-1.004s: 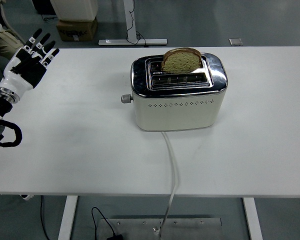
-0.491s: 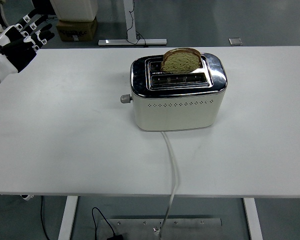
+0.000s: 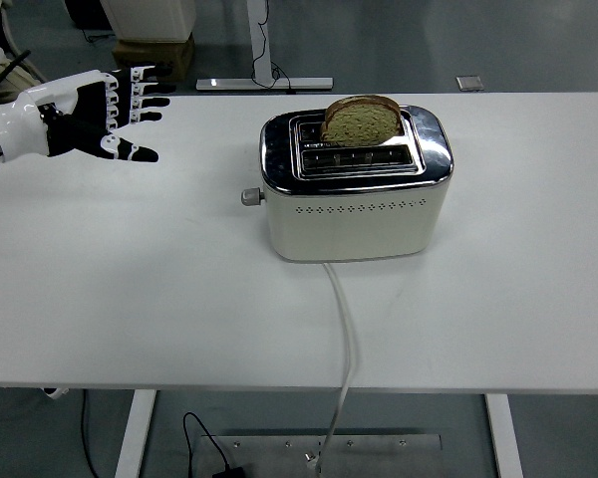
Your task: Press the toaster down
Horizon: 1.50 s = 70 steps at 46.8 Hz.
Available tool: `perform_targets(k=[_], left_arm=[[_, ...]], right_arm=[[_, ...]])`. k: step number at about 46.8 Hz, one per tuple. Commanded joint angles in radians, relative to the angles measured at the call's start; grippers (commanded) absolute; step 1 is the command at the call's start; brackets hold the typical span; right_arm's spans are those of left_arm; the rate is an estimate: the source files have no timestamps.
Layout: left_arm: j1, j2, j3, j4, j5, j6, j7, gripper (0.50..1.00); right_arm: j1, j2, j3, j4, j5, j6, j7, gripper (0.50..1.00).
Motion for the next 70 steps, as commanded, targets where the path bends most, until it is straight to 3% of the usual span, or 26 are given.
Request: perform_targets(k=[1,10,22,31,50,70], left_arm=[[-0.038,0.018,0.053,-0.002,0.056,-0.039,0.006,1.000],[-0.087,0.044,0.078,-0.001,0.190,-0.127,0.012,1.000],[-0.121,0.026,0.078,-0.001,0.382,-0.127,0.012,1.000],[-0.121,-0.025,0.078,0.001,0.451,-0.127,0.012,1.000],[-0.119,-0.114,0.113,0.012,0.509,-0.127,0.012,1.000],[-0.121,-0.138,0.121,0.041,0.509,-0.127,0.012,1.000]], right_arm=[[0.000,0.000,0.000,0.001,0.000,0.000,0.000,0.998],[0.000,0.000,0.000,0.001,0.000,0.000,0.000,0.998],[0.000,0.000,0.000,-0.001,0.000,0.000,0.000,0.998],[0.000,0.000,0.000,0.001,0.000,0.000,0.000,0.998],[0.000,0.000,0.000,-0.001,0.000,0.000,0.000,0.998],[0.000,0.000,0.000,-0.001,0.000,0.000,0.000,0.998]])
